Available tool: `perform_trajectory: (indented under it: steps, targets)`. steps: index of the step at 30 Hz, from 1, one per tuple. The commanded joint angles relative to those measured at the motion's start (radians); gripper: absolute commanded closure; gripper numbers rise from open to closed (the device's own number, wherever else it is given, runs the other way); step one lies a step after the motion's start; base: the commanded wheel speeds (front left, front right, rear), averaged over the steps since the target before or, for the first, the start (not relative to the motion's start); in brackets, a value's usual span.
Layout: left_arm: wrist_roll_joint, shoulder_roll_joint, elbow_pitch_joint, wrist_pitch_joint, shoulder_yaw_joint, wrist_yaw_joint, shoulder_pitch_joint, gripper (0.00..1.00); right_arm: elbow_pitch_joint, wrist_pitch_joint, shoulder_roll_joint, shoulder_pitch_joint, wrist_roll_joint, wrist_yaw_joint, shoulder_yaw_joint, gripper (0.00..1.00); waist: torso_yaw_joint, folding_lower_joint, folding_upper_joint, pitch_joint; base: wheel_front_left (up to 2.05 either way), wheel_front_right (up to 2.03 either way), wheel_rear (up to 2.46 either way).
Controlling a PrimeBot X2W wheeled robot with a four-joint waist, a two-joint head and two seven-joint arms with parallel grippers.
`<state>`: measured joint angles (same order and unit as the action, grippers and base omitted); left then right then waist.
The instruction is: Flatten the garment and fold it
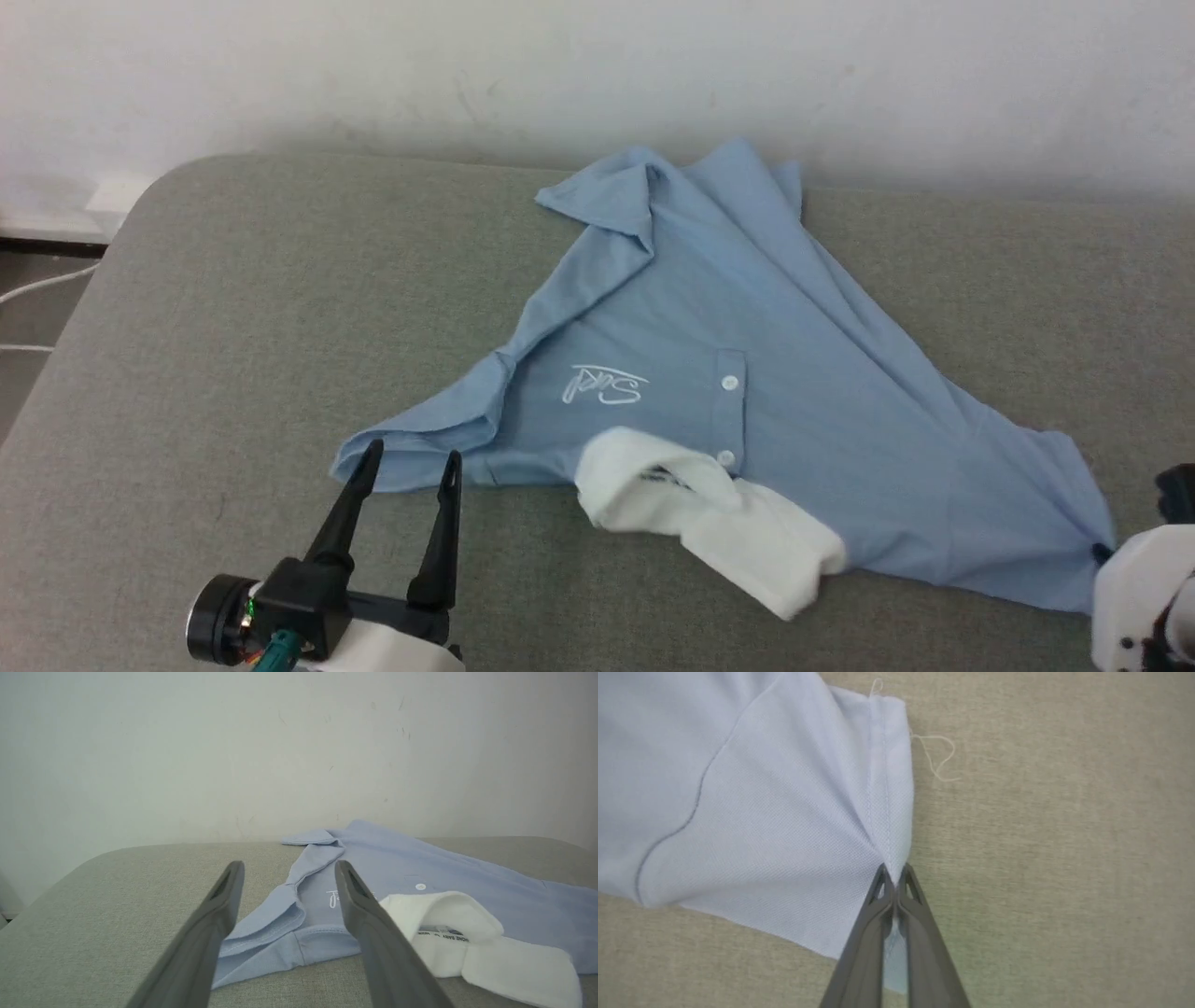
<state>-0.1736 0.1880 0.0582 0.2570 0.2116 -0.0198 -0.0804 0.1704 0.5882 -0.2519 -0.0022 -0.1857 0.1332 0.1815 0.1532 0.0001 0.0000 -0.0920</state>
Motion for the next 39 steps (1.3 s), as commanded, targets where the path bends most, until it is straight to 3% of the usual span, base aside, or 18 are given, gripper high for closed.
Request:
perform_trajectory:
  steps: [1, 9, 10, 11, 20, 25, 34, 39]
  targets:
    - [0.010, -0.008, -0.003, 0.005, -0.007, 0.006, 0.004, 0.00, -0.001, 0.002, -0.024, 0.005, 0.002, -0.002, 0.022, 1.00, -0.031, -0.0001, 0.0000, 0.003, 0.00, 0.00, 0.00]
    - [0.017, -0.027, -0.024, 0.005, -0.022, 0.033, 0.015, 0.00, 0.046, -0.007, -0.060, -0.004, 0.006, -0.002, 0.103, 1.00, -0.056, -0.0001, 0.0000, -0.012, 0.00, 0.00, 0.00]
    - [0.017, -0.029, -0.030, 0.005, -0.023, 0.038, 0.016, 0.00, 0.052, -0.024, -0.056, -0.009, 0.008, -0.002, 0.099, 0.67, -0.057, -0.0001, 0.0000, -0.014, 0.00, 0.00, 0.00]
    - [0.018, -0.030, -0.035, 0.005, -0.023, 0.042, 0.017, 0.00, 0.058, -0.043, -0.047, -0.016, 0.009, -0.002, 0.100, 0.00, -0.059, -0.0001, 0.0000, -0.015, 0.00, 0.00, 0.00]
    - [0.032, -0.025, -0.078, 0.004, -0.007, 0.076, 0.027, 0.00, -0.064, -0.372, 0.038, -0.055, -0.014, -0.002, 0.031, 0.00, -0.103, -0.0001, 0.0000, -0.006, 0.00, 0.00, 0.00]
    - [0.069, 0.013, -0.125, -0.117, 0.044, 0.097, 0.077, 0.00, -0.145, -0.511, 0.118, -0.023, -0.025, -0.002, 0.028, 0.00, -0.134, -0.0001, 0.0000, -0.018, 0.00, 0.00, 0.00]
    - [0.065, 0.075, -0.172, -0.423, 0.099, 0.130, 0.187, 0.00, -0.129, -0.565, 0.175, -0.006, -0.009, -0.002, 0.017, 0.00, -0.191, -0.0001, 0.0000, -0.073, 0.00, 0.00, 0.00]
    - [0.054, 0.087, -0.199, -0.501, 0.089, 0.126, 0.222, 0.00, -0.096, -0.577, 0.184, -0.022, 0.003, -0.002, 0.037, 0.00, -0.208, -0.0001, 0.0000, -0.094, 0.00, 0.00, 0.00]
